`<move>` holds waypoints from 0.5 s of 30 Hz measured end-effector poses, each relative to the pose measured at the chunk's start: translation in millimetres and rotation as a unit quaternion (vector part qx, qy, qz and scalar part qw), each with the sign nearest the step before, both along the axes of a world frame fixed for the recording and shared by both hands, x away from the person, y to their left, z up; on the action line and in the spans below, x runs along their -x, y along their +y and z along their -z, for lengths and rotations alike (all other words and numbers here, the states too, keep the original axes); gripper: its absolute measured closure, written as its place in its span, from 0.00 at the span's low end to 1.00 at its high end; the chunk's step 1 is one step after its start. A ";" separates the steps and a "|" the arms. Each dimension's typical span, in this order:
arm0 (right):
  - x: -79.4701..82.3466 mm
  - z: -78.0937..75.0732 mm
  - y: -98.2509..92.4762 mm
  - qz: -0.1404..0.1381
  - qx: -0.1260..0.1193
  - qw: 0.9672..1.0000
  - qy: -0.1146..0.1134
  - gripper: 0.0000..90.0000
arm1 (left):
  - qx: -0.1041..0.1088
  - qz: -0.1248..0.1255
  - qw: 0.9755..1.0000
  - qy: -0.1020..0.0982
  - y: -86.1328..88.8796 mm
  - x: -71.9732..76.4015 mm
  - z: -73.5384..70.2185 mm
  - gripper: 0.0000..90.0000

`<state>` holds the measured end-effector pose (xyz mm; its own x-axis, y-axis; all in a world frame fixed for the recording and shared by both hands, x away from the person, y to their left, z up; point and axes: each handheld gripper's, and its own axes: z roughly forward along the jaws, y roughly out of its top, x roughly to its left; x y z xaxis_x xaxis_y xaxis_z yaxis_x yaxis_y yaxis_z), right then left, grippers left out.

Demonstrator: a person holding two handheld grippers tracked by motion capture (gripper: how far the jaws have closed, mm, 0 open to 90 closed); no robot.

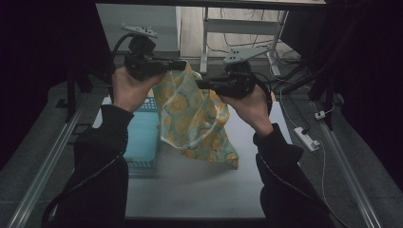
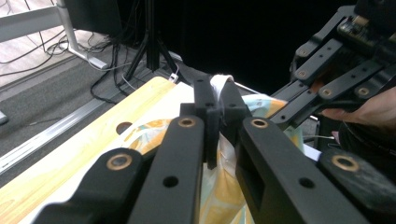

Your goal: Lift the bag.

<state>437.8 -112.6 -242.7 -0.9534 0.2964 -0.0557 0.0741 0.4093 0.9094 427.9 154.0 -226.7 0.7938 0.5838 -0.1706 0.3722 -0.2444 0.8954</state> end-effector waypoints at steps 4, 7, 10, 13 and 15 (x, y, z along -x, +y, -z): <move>-4.9 8.9 1.6 0.011 0.007 1.000 0.002 1.00 | 0.004 0.001 1.000 0.005 -1.6 -6.5 9.7 0.99; -9.6 16.7 2.2 0.018 0.014 1.000 0.003 1.00 | -0.007 -0.001 1.000 0.006 -5.8 -13.0 17.6 0.99; -15.9 23.4 2.3 0.030 0.021 0.999 0.003 1.00 | -0.019 -0.001 1.000 0.006 -11.4 -19.3 27.2 0.98; -22.6 32.0 2.7 0.040 0.030 0.999 0.005 1.00 | -0.025 0.002 1.000 0.013 -16.1 -26.6 38.6 0.98; -27.8 39.3 3.0 0.046 0.034 0.998 0.011 1.00 | -0.032 0.000 0.999 0.020 -19.5 -31.6 47.0 0.98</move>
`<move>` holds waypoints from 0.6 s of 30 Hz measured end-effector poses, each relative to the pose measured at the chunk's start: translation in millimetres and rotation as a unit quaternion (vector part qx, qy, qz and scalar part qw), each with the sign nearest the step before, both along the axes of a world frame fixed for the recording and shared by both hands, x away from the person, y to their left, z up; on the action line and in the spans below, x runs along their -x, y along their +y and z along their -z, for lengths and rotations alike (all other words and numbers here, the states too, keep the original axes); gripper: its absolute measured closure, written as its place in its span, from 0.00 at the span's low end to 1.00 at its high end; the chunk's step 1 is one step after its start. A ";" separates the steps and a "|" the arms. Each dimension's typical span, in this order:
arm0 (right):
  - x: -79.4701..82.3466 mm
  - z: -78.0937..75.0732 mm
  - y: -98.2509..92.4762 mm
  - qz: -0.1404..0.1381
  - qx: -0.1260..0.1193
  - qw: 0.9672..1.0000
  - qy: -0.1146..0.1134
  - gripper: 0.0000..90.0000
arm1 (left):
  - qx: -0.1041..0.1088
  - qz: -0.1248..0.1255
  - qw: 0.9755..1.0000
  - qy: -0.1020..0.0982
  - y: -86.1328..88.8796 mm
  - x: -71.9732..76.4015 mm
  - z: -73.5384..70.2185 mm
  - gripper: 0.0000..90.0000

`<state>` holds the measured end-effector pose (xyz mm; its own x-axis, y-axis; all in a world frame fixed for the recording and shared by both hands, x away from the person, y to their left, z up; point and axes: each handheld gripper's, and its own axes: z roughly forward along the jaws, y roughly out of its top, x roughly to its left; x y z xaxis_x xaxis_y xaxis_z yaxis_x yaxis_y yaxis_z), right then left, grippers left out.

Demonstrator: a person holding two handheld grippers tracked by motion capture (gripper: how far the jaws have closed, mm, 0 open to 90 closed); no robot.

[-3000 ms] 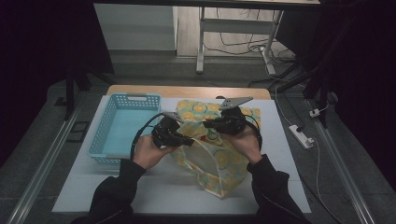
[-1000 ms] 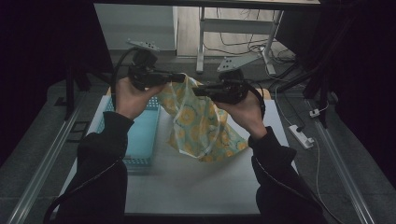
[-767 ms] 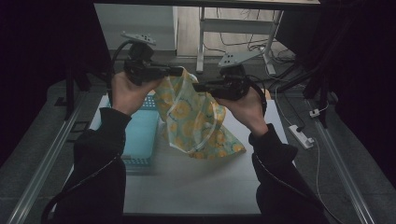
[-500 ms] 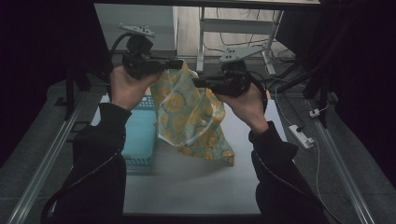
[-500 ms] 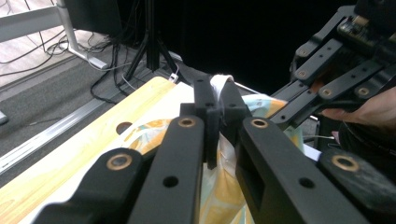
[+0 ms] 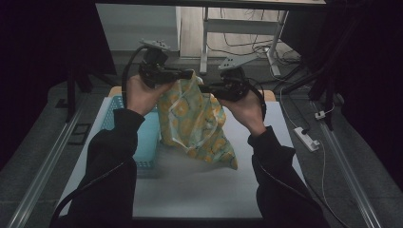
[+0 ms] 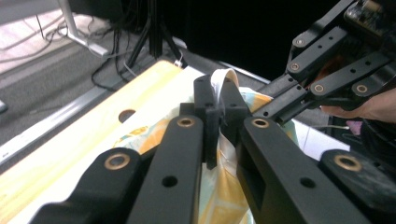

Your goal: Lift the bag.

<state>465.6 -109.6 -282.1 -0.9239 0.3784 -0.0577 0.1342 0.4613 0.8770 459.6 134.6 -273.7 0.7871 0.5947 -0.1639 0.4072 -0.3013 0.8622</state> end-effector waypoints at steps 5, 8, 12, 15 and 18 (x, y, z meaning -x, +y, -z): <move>-12.0 20.5 1.4 0.015 0.009 1.000 0.015 1.00 | -0.010 -0.004 1.000 0.022 -7.5 -13.5 21.4 0.98; -18.6 32.8 3.0 0.022 0.015 0.999 0.027 1.00 | -0.018 -0.008 0.999 0.028 -10.7 -19.5 32.3 0.97; -25.0 44.5 3.8 0.028 0.021 0.999 0.039 0.99 | -0.024 -0.016 0.999 0.039 -10.7 -26.4 45.8 0.96; -28.5 53.7 4.6 0.031 0.028 0.998 0.050 0.99 | -0.022 -0.023 0.998 0.053 -9.5 -32.4 58.0 0.95; -29.6 59.5 5.7 0.031 0.032 0.998 0.054 0.97 | -0.024 -0.024 0.998 0.058 -9.4 -35.3 65.0 0.92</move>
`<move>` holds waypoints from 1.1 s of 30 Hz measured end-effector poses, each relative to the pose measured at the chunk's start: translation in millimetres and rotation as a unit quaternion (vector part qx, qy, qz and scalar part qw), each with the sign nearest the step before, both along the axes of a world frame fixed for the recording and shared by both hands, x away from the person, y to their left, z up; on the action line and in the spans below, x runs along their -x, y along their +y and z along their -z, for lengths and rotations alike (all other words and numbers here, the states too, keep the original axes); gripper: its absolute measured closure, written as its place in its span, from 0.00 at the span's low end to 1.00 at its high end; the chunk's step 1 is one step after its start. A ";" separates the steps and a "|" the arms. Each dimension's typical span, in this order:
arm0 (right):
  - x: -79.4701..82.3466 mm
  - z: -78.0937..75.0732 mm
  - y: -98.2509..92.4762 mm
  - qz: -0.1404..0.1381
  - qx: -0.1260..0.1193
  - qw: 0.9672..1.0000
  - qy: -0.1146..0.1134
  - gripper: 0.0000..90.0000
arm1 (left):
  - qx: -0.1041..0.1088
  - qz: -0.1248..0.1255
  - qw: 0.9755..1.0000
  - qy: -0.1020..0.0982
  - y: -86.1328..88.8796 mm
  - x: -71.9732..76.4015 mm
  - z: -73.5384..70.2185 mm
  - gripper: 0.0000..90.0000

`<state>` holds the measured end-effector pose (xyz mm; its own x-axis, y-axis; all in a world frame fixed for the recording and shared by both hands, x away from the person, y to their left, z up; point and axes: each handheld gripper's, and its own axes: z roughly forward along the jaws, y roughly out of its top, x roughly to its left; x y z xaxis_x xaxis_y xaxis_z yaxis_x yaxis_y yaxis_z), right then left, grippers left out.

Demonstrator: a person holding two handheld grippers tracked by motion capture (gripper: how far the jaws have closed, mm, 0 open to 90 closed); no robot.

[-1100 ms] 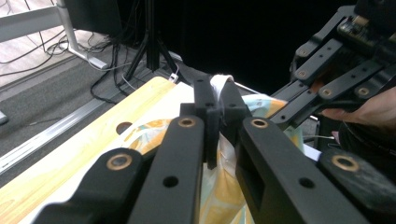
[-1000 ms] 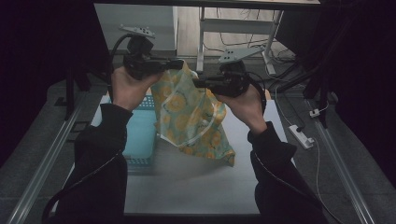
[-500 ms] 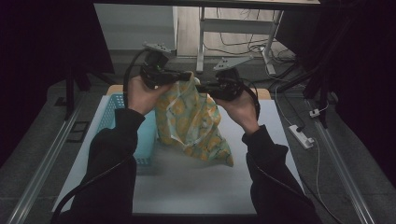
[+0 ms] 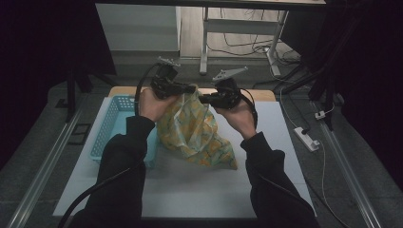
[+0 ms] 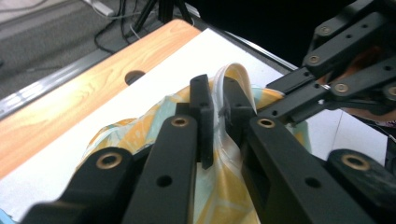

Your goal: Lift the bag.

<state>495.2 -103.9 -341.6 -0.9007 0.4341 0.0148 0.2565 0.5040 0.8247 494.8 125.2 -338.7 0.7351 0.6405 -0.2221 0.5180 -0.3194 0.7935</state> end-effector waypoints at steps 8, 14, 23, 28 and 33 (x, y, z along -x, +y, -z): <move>3.0 -4.6 -9.8 0.001 -0.029 1.000 0.004 0.84 | 0.015 -0.008 1.000 -0.017 10.1 8.8 -7.8 0.62; 8.3 -9.2 -14.5 -0.005 -0.037 0.999 0.005 0.75 | 0.005 -0.005 0.999 -0.036 12.2 21.1 -13.2 0.44; 17.6 -8.4 -19.3 -0.009 -0.039 0.999 0.007 0.61 | -0.009 0.004 0.999 -0.051 17.3 43.1 -16.8 0.22; 22.8 -5.2 -25.3 -0.006 -0.045 0.999 0.008 0.55 | -0.038 -0.001 0.998 -0.057 22.5 54.5 -13.2 0.14; 27.0 -1.8 -32.6 -0.002 -0.054 0.999 0.009 0.48 | -0.034 -0.002 0.998 -0.057 32.3 64.7 -6.7 0.08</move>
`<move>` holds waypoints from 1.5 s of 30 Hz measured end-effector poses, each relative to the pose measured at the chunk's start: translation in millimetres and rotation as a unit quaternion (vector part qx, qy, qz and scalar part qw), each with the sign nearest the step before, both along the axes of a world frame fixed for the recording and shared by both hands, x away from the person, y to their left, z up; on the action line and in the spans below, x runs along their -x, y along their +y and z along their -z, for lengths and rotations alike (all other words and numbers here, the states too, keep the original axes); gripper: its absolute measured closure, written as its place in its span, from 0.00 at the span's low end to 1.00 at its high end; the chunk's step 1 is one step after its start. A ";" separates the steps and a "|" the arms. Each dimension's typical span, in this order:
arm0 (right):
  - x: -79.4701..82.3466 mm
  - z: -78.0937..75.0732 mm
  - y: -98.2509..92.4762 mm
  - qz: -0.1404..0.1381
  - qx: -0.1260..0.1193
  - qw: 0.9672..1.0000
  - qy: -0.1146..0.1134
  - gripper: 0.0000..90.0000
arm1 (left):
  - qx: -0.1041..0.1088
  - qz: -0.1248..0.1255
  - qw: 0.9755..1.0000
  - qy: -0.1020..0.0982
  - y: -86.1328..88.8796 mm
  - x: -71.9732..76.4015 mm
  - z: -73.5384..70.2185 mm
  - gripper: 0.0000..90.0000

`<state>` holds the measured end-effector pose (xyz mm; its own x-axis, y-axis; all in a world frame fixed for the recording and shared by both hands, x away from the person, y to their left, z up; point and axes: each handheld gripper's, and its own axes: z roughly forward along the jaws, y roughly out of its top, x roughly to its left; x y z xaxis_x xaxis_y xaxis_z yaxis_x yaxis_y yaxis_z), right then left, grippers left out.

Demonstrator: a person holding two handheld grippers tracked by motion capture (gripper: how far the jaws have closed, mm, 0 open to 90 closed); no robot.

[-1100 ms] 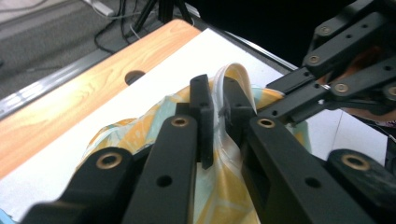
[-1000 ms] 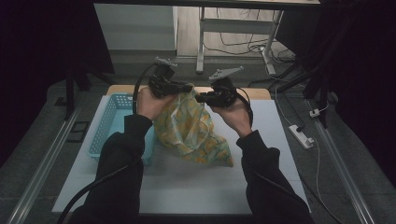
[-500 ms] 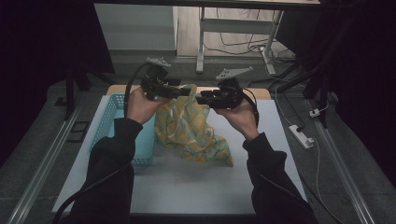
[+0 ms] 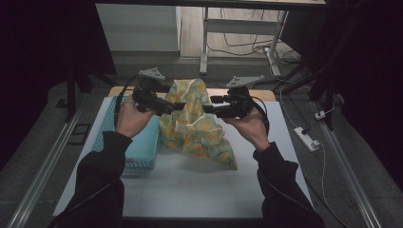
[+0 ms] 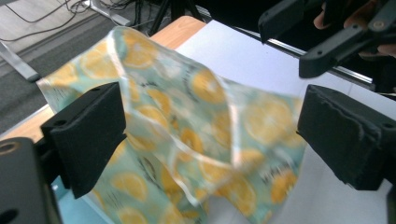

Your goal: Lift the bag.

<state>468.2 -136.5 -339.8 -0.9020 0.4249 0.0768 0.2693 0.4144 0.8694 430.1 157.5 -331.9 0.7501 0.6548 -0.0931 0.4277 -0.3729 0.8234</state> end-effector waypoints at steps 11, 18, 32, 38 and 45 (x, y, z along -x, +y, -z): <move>10.6 15.0 -13.9 0.012 0.005 1.000 0.004 0.34 | 0.016 0.012 1.000 0.012 20.2 26.0 28.8 0.00; 23.2 23.2 -23.7 0.020 0.007 1.000 -0.003 0.27 | 0.031 0.004 0.999 0.013 35.7 49.2 49.6 0.00; 53.7 42.8 -43.5 0.039 0.022 0.999 -0.002 0.09 | 0.038 -0.039 0.998 0.035 64.8 99.9 94.8 0.00; 66.1 54.9 -54.6 0.044 0.018 0.999 0.000 0.08 | 0.042 -0.050 0.997 0.039 72.0 122.2 109.4 0.00; 82.7 67.9 -70.3 0.061 0.018 0.998 -0.007 0.03 | 0.046 -0.056 0.997 0.041 76.8 149.6 122.7 0.00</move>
<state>385.5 -206.8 -407.7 -0.8437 0.5347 0.0482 0.3087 0.4096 0.8585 280.5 234.3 -454.7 0.6607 0.7195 -0.2138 0.5293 -0.2447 0.8123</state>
